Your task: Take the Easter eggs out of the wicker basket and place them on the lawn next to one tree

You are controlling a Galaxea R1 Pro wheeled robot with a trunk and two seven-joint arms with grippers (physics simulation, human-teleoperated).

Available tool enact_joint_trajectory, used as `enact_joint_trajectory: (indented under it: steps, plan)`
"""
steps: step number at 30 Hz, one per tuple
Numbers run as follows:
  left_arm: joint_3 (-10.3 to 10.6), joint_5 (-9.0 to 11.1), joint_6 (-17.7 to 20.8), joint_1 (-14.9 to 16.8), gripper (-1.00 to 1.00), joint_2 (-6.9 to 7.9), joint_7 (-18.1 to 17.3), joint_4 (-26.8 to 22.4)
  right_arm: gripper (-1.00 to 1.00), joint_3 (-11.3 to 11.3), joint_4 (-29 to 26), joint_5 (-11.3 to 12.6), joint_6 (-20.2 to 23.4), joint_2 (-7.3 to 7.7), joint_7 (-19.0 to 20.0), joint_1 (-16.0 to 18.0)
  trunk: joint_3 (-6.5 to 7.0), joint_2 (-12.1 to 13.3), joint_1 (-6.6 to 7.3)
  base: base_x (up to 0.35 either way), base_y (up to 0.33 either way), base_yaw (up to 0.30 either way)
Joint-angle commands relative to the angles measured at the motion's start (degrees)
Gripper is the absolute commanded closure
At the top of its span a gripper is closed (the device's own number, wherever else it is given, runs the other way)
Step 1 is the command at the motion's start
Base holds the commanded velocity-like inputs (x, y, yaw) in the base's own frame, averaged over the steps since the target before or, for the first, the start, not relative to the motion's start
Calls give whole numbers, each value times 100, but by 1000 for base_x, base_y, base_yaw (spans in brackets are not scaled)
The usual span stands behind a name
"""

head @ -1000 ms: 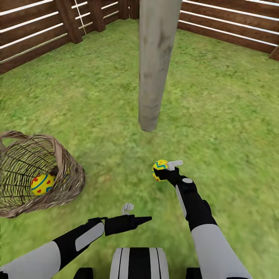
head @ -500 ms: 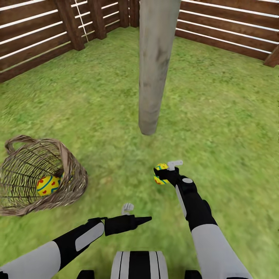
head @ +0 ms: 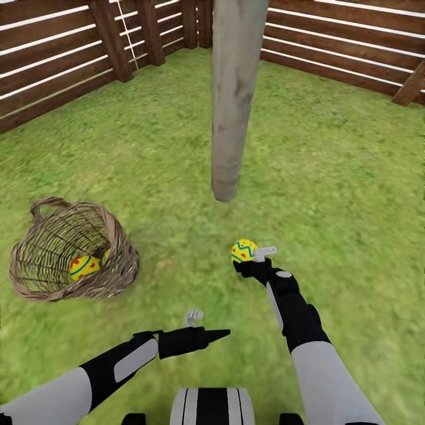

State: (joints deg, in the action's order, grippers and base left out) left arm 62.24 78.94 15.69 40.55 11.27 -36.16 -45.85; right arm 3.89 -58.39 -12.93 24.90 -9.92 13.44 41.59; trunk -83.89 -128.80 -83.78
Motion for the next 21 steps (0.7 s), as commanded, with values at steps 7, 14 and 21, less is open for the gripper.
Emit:
enact_joint_trajectory:
  steps: [7,14,21]
  plan:
    - [25,57,39,6,-100,-2,-3,1,-100,31,-58,-52,181,-8,62,0,142,281,155,0,0,0]
    - [9,59,31,6,-100,0,13,15,-100,39,-7,-52,185,-8,62,0,331,561,309,0,0,0]
    - [8,65,31,6,-100,-1,12,15,-100,38,-16,-53,190,-8,67,-1,474,842,462,0,0,0]
